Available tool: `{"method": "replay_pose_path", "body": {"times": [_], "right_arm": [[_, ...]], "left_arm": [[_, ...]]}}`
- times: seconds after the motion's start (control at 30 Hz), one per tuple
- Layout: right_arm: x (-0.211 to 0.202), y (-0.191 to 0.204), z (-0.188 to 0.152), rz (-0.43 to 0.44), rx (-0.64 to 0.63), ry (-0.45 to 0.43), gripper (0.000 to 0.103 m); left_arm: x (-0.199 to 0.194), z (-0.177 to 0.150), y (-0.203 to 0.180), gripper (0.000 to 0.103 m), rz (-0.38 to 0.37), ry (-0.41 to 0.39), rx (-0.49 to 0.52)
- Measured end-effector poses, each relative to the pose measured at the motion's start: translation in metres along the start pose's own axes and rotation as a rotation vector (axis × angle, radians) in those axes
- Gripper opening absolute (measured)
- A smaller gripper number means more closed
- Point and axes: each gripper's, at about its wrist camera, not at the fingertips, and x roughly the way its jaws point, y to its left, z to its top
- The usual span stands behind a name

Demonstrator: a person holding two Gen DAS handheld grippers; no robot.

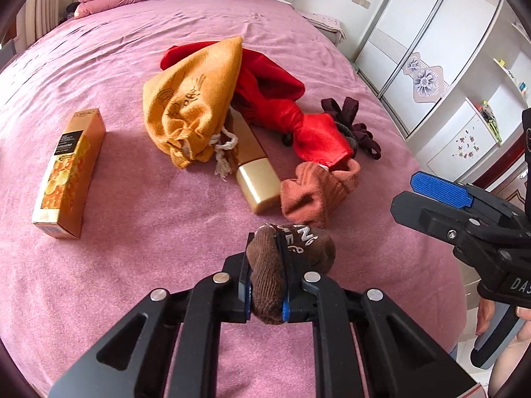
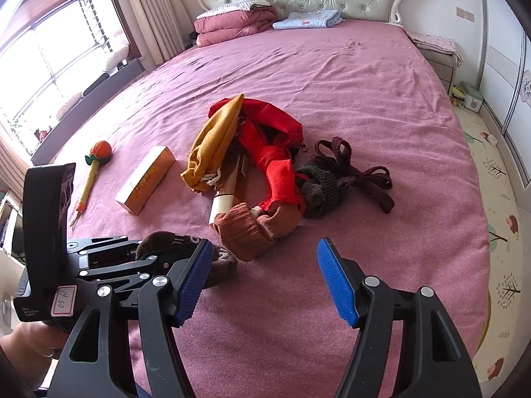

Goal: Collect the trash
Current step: 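Grasp the rust-colored sock with the right tool while the left tool holds the brown sock, then carry both socks over the wastebasket and open both tools to drop them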

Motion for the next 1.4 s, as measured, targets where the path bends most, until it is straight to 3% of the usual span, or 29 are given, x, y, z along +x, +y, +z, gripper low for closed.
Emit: {"method": "replay_pose_path", "body": {"times": [0.17, 0.43, 0.63, 0.73, 0.8, 1.07, 1.4], "right_arm": [[0.028, 0.003, 0.007, 0.028, 0.023, 0.043, 0.065], [0.065, 0.004, 0.014, 0.005, 0.046, 0.106, 0.064], [0.067, 0.001, 0.012, -0.002, 0.046, 0.113, 0.036], [0.061, -0.003, 0.011, 0.006, 0.054, 0.105, 0.025], [0.054, -0.006, 0.008, 0.014, 0.062, 0.094, 0.022], [0.01, -0.025, -0.007, 0.053, 0.115, 0.04, 0.022], [-0.043, -0.066, -0.022, 0.028, 0.148, -0.03, 0.022]], "left_arm": [[-0.005, -0.001, 0.016, 0.012, 0.001, -0.001, -0.021], [-0.004, 0.003, 0.026, 0.012, -0.011, -0.002, -0.017], [-0.003, 0.004, 0.03, 0.012, -0.027, 0.001, -0.045], [-0.005, 0.004, 0.028, 0.012, -0.028, -0.002, -0.042], [-0.007, 0.004, 0.024, 0.012, -0.03, -0.002, -0.036], [-0.015, 0.006, 0.0, 0.012, -0.064, -0.006, -0.019], [-0.012, 0.02, -0.063, 0.012, -0.126, -0.006, 0.069]]}}
